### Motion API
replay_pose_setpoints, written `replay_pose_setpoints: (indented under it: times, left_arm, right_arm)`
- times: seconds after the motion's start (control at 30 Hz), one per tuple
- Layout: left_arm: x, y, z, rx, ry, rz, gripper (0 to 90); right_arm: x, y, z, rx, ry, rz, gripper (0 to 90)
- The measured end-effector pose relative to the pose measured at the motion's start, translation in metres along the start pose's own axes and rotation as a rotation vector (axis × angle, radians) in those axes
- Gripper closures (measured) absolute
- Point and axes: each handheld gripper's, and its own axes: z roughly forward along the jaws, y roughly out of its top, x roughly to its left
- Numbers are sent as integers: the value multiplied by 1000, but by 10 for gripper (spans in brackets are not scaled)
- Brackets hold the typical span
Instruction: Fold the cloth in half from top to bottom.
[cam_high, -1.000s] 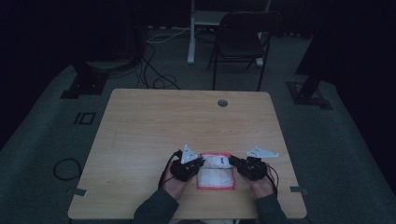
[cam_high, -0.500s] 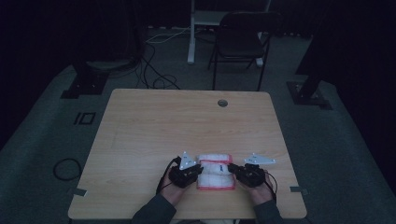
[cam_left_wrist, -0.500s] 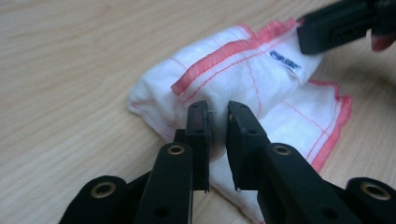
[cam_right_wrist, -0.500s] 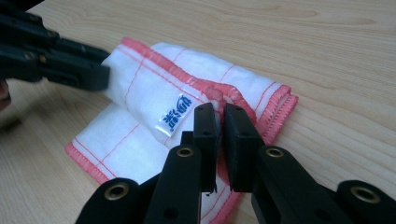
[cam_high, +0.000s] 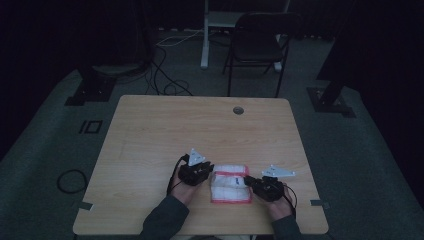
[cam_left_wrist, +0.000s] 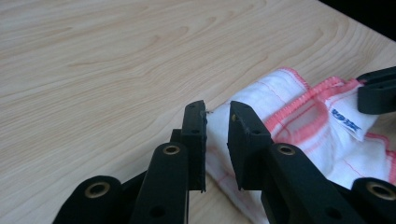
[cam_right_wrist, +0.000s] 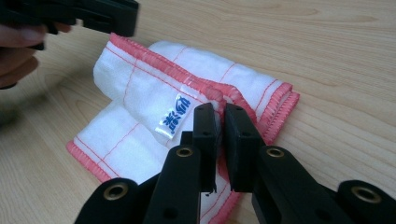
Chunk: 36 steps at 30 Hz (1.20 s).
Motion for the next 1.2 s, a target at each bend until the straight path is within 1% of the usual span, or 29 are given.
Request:
replay_pose_setpoints:
  times: [0.07, 0.17, 0.23, 0.27, 0.3, 0.37, 0.4, 0.53, 0.63, 0.67, 0.83, 0.87, 0.93, 1.07, 1.2]
  left_arm:
    - [-2, 0, 6, 13, -5, 14, 774]
    - [-5, -2, 9, 23, -11, 32, 771]
    - [-7, -5, 9, 26, -15, 30, 769]
    - [-8, -7, 8, 24, -19, 32, 768]
    - [-9, -8, 7, 26, -21, 38, 767]
    - [-10, -10, 4, 24, -29, 36, 764]
    - [-11, -12, 4, 24, -28, 41, 765]
    - [-14, -19, 1, 31, -29, 56, 760]
    - [-16, -24, -2, 22, -36, 53, 757]
    - [-17, -26, -5, 23, -41, 58, 756]
    - [-23, -33, -9, 28, -51, 69, 751]
    - [-24, -35, -11, 28, -53, 78, 749]
    - [-27, -37, -12, 31, -58, 83, 737]
    - [-26, -38, -17, 31, -52, 99, 726]
    - [-26, -40, -24, 24, -47, 103, 710]
  right_arm:
    - [0, 0, 0, -2, 2, 4, 841]
    - [-2, 0, -2, -9, 5, 5, 832]
    - [-3, 0, -3, -15, 10, 9, 798]
    - [-4, -1, -4, -21, 10, 9, 760]
    - [-5, -1, -6, -34, 8, 16, 733]
    - [-9, -1, -10, -55, 5, 28, 704]
    - [-11, 0, -13, -65, 0, 36, 690]
    - [-19, 0, -21, -99, -23, 67, 662]
    - [-23, -1, -23, -107, -36, 79, 655]
    - [-24, -2, -23, -109, -38, 82, 653]
    - [-28, -3, -25, -117, -52, 99, 653]
    - [-28, -3, -26, -118, -53, 102, 653]
    - [-29, -3, -27, -123, -56, 101, 652]
    - [-31, -4, -28, -127, -62, 109, 653]
    - [-33, -5, -29, -130, -77, 108, 653]
